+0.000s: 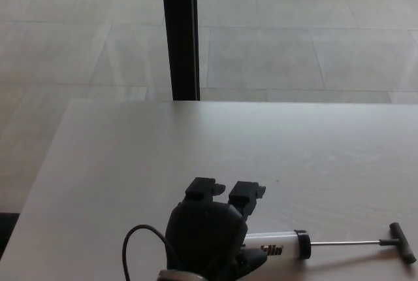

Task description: The robot uses its left hand to lift the air pump kept on the middle of the desk and use the right hand to compress the handle

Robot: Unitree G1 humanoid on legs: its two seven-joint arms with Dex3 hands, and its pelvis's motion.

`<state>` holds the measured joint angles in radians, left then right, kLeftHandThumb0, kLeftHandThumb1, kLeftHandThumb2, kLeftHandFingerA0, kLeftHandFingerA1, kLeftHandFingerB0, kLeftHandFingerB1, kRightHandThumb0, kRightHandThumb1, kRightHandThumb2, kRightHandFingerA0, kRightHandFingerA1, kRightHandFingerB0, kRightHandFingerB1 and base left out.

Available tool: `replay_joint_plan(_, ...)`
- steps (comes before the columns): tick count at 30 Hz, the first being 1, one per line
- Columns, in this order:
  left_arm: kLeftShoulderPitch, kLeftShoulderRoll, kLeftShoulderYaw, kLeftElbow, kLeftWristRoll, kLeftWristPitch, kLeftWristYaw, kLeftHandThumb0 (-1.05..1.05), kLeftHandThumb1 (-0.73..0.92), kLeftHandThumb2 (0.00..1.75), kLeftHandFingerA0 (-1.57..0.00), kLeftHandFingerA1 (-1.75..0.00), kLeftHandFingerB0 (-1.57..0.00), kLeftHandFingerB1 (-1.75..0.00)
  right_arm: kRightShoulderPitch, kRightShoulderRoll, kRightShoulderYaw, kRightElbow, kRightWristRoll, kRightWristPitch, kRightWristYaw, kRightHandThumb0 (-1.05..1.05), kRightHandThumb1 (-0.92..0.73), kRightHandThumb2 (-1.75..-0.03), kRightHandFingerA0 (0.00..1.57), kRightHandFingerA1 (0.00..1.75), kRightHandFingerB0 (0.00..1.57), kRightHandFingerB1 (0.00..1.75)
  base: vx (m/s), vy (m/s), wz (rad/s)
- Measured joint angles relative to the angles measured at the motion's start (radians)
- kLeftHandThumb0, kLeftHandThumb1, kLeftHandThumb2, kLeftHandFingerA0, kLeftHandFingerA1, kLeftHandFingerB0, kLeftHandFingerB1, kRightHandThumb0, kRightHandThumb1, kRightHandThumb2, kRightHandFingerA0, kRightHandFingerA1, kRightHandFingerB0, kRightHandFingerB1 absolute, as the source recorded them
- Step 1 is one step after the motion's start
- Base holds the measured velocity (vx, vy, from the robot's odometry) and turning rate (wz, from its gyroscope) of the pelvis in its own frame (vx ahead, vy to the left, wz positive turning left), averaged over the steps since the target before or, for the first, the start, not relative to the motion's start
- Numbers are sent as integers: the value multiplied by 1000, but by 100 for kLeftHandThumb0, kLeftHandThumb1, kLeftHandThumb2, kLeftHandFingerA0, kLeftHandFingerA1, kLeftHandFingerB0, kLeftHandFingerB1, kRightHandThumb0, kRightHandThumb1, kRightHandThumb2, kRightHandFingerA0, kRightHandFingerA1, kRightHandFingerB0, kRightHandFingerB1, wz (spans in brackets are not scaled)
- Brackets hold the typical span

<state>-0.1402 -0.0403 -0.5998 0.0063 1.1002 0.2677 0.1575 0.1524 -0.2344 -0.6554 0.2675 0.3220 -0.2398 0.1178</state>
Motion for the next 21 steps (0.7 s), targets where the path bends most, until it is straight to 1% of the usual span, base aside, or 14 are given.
replay_joint_plan(4,2,0,0,-5,-18,2,-27,-78,68,62,-18,-71,-17,-54,-2,-4,1,11,-1,-5,-1,-63,-67,-105,50,72,36,53,0,0,0)
replay_joint_plan(5,2,1,0,-8,-23,4,-40,-79,71,61,-13,-69,-17,-50,-2,-5,2,11,-2,-6,-2,-67,-83,-65,51,74,43,40,0,0,0)
replay_joint_plan(6,2,2,0,-11,-24,8,-54,-79,71,61,-14,-66,-20,-47,-2,-5,2,11,-2,-6,-3,-66,-83,-65,51,75,43,39,0,0,0)
replay_joint_plan(7,2,4,1,-15,-24,14,-69,-79,70,61,-17,-65,-22,-46,-2,-5,2,11,-2,-6,-2,-66,-68,-105,51,74,36,53,0,0,0)
replay_joint_plan(8,1,6,3,-19,-24,21,-84,-80,68,61,-21,-64,-25,-45,-2,-5,2,11,-2,-7,-3,-66,-67,-106,51,74,36,53,0,0,0)
replay_joint_plan(9,0,7,6,-21,-24,28,-98,-81,67,61,-25,-66,-28,-43,-2,-5,2,11,-2,-7,-3,-66,-85,-66,50,70,40,36,0,0,0)
replay_joint_plan(10,0,7,7,-21,-24,31,-103,-81,67,61,-25,-66,-28,-43,-2,-5,2,11,-2,-7,-3,-66,-85,-66,50,70,40,36,0,0,0)
replay_joint_plan(11,-4,10,15,-22,-23,44,-125,-84,53,74,-30,-71,-26,-46,-4,-5,2,11,-2,-7,-4,-64,-69,-106,49,72,34,52,0,0,0)
replay_joint_plan(12,-9,11,23,-21,-22,56,-140,-84,53,74,-30,-71,-26,-46,-7,-5,2,12,-2,-7,-4,-64,-69,-106,49,72,34,52,0,0,0)
replay_joint_plan(13,-14,12,29,-21,-21,66,-153,-80,67,60,-28,-73,-28,-43,-10,-5,2,13,-2,-7,-5,-63,-85,-65,50,70,41,36,0,0,0)
replay_joint_plan(15,-22,16,35,-19,-17,89,-178,-79,67,60,-27,-77,-28,-43,-16,-5,3,20,-2,-12,-5,-69,-85,-65,50,74,42,39,0,0,0)
replay_joint_plan(16,-26,18,38,-18,-13,103,-194,-81,69,60,-27,-90,-26,-49,-20,-5,3,23,-3,-14,-6,-68,-67,-106,50,75,35,53,0,0,0)
replay_joint_plan(19,-34,22,39,-12,1,143,-233,-77,68,60,-26,-113,-24,-59,-28,-5,4,23,-2,-14,-6,-70,-69,-106,49,74,36,52,0,0,0)
replay_joint_plan(21,-37,25,40,-8,10,165,-256,-75,66,60,-26,-106,-26,-58,-34,-5,4,23,-2,-14,-6,-70,-68,-106,49,75,36,52,0,0,0)
